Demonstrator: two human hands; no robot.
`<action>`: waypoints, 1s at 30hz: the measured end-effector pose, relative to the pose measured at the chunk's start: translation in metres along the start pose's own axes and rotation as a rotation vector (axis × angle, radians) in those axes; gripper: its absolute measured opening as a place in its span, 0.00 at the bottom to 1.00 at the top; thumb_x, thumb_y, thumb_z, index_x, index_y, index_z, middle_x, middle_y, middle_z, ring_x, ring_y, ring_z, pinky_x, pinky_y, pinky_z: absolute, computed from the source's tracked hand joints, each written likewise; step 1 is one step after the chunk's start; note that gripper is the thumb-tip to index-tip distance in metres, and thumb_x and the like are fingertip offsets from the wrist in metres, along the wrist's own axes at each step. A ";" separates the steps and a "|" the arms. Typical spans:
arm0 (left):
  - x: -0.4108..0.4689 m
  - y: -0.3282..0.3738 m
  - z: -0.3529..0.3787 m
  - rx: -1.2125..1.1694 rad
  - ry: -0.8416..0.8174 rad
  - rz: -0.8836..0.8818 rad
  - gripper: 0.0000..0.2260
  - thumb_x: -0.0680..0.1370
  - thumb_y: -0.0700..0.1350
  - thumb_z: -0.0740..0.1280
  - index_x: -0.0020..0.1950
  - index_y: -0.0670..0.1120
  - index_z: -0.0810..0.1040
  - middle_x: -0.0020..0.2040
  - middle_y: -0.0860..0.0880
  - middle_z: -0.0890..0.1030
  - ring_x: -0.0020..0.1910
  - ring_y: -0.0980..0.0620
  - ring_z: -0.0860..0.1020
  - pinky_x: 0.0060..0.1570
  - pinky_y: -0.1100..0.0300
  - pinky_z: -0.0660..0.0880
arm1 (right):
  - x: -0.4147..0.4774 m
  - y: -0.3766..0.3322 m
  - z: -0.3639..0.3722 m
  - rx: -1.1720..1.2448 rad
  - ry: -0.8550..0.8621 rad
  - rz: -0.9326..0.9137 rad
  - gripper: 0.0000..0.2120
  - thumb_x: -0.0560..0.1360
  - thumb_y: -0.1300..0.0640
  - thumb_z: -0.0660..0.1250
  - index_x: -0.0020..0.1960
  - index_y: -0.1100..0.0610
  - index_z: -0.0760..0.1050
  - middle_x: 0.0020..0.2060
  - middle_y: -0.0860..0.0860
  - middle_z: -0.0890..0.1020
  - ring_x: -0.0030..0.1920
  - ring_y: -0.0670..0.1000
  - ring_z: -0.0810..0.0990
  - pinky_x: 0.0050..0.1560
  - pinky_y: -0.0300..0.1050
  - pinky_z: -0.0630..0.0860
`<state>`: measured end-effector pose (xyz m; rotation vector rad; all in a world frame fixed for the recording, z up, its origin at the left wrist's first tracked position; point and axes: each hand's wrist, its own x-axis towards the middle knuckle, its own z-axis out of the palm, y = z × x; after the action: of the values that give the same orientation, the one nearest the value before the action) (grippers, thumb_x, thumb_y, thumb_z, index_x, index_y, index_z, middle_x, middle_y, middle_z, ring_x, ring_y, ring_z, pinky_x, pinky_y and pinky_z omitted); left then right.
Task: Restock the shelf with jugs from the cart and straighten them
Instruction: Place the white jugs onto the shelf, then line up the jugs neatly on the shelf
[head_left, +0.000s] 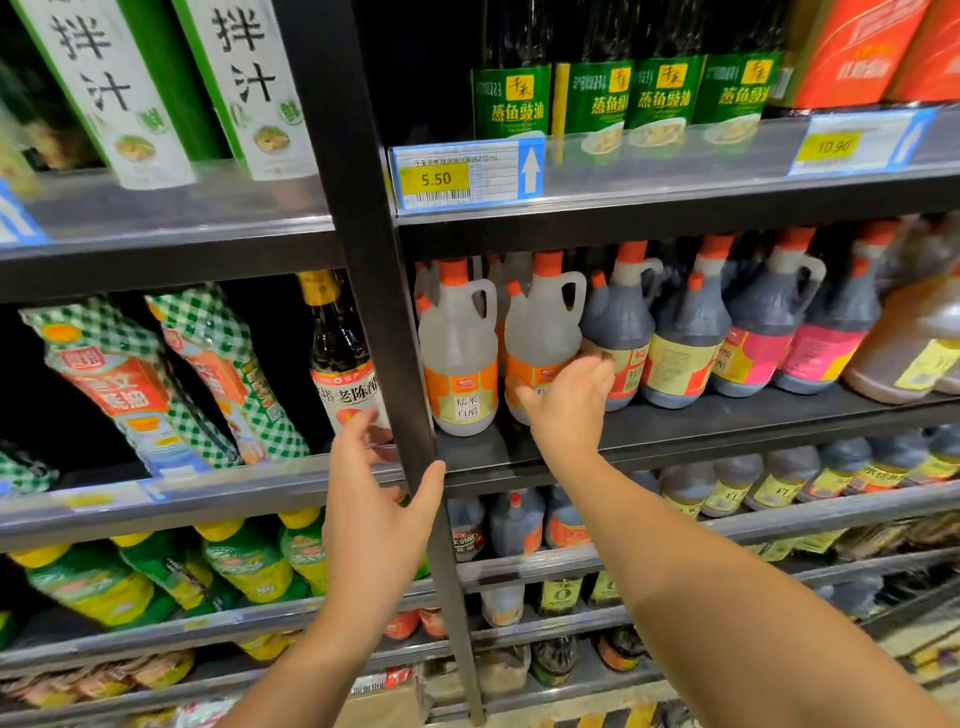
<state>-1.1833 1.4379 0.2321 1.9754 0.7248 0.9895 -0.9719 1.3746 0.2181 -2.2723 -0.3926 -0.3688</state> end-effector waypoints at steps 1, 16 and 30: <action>-0.007 -0.001 0.000 -0.033 0.048 -0.005 0.28 0.73 0.49 0.73 0.69 0.55 0.64 0.55 0.60 0.71 0.57 0.61 0.73 0.46 0.57 0.78 | 0.000 0.000 -0.002 -0.006 -0.011 0.000 0.37 0.67 0.43 0.76 0.61 0.67 0.66 0.57 0.61 0.70 0.61 0.60 0.68 0.63 0.48 0.65; -0.064 -0.016 0.095 -0.100 -0.494 0.050 0.19 0.71 0.54 0.72 0.59 0.60 0.68 0.46 0.61 0.76 0.45 0.58 0.77 0.41 0.51 0.78 | -0.082 0.139 -0.073 -0.089 0.008 0.038 0.41 0.68 0.36 0.71 0.71 0.57 0.61 0.60 0.53 0.69 0.61 0.56 0.72 0.50 0.52 0.77; -0.185 -0.024 0.323 0.193 -1.254 0.143 0.28 0.75 0.52 0.72 0.71 0.48 0.66 0.59 0.56 0.73 0.57 0.58 0.74 0.53 0.63 0.68 | -0.281 0.378 -0.196 -0.411 0.040 1.030 0.48 0.67 0.27 0.63 0.75 0.57 0.56 0.66 0.57 0.68 0.66 0.57 0.69 0.62 0.53 0.72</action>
<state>-1.0145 1.1824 0.0184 2.3119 -0.0495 -0.3609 -1.1073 0.9391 -0.0099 -2.5001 0.9400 0.0579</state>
